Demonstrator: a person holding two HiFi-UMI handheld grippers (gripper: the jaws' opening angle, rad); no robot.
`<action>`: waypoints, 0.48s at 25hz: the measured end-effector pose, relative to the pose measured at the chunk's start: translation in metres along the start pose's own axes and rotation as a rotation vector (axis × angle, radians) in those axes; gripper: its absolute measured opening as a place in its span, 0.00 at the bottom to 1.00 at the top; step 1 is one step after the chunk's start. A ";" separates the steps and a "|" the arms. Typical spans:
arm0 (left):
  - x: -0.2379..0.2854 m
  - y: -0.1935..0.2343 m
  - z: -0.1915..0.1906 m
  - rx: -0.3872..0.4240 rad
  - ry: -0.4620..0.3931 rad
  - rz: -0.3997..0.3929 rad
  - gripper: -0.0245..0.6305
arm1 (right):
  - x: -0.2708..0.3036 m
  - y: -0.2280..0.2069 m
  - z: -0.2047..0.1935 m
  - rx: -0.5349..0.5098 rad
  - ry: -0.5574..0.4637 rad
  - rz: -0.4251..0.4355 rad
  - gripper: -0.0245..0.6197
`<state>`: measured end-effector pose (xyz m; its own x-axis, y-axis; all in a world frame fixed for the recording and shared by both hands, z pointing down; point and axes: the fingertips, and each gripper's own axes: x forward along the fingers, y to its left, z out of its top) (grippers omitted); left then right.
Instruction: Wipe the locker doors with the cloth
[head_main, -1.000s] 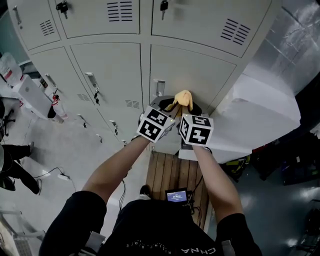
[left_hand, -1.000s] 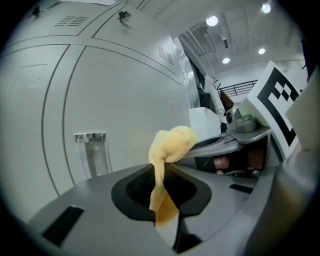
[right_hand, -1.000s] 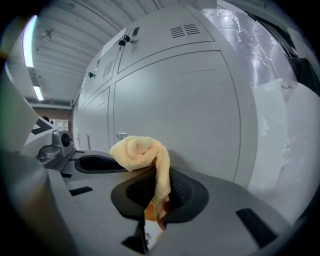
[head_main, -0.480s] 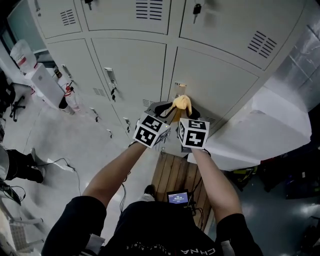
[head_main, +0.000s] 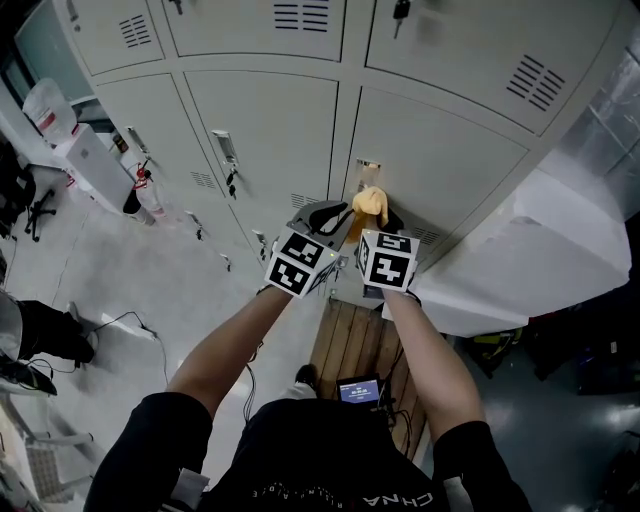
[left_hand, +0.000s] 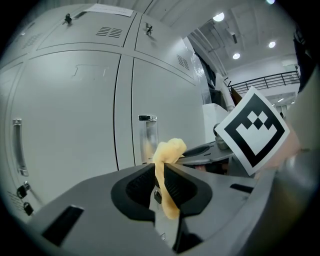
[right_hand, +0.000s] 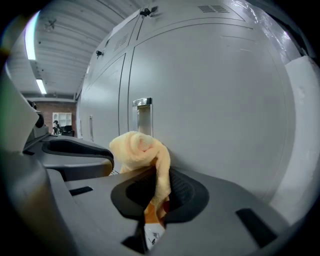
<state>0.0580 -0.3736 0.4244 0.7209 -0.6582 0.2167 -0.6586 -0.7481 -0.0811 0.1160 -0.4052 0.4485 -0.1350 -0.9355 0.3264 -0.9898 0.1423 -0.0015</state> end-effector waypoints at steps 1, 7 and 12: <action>0.000 -0.001 0.000 0.001 0.001 -0.002 0.13 | 0.000 0.000 0.000 -0.002 -0.002 -0.004 0.13; 0.003 -0.012 0.001 0.015 0.009 -0.024 0.13 | -0.005 -0.008 0.001 -0.010 -0.006 -0.018 0.13; 0.007 -0.023 0.004 0.027 0.006 -0.043 0.13 | -0.014 -0.022 0.004 -0.006 -0.014 -0.037 0.13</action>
<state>0.0796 -0.3614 0.4237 0.7470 -0.6252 0.2260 -0.6213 -0.7775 -0.0975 0.1395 -0.3964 0.4403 -0.0985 -0.9446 0.3132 -0.9939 0.1091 0.0165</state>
